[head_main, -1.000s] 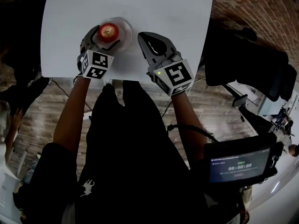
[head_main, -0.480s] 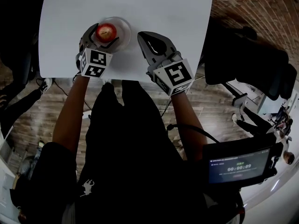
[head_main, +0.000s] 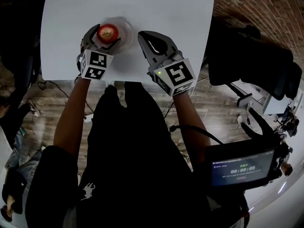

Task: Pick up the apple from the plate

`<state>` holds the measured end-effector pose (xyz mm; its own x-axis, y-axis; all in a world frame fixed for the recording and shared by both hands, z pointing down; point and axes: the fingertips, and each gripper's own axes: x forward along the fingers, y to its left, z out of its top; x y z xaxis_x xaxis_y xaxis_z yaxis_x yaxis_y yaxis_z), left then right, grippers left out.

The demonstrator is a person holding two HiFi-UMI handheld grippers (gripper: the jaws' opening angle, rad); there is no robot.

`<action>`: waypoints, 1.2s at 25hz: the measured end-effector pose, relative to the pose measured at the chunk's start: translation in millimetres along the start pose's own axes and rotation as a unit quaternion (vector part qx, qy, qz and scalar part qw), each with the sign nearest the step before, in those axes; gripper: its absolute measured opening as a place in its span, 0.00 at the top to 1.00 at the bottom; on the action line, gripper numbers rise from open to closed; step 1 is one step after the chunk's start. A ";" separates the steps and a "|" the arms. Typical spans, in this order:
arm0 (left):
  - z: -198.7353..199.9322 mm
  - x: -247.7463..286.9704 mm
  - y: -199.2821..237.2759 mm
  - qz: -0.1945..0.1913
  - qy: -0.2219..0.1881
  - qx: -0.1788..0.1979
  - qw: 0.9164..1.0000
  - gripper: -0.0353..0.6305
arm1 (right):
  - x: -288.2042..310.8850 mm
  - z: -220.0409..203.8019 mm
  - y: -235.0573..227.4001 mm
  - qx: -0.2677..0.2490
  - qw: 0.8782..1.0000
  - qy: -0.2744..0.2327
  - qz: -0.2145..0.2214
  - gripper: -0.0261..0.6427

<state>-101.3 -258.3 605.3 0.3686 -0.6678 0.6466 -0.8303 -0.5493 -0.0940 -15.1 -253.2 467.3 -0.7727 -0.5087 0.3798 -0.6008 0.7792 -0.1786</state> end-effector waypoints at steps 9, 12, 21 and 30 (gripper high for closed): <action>9.0 -0.2 -4.2 -0.011 -0.013 -0.007 1.000 0.33 | 0.7 6.5 -9.9 -0.004 1.000 -0.019 -0.015 0.96; 18.0 -0.3 -7.2 -0.015 -0.024 -0.007 1.000 0.33 | 0.5 11.8 -18.5 -0.008 0.999 -0.030 -0.025 0.96; 61.1 -49.5 6.1 -0.003 -0.066 0.006 0.998 0.33 | -17.8 53.0 -5.6 -0.019 0.996 -0.067 -0.052 0.96; 85.6 -88.7 19.3 0.010 -0.094 0.015 0.995 0.33 | -37.6 72.6 3.8 -0.023 0.993 -0.093 -0.072 0.96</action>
<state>-114.2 -252.7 481.4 0.4266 -0.7589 0.4921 -0.8263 -0.5483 -0.1291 -3.2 -257.7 386.5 -0.7065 -0.6714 0.2237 -0.7010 0.7073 -0.0910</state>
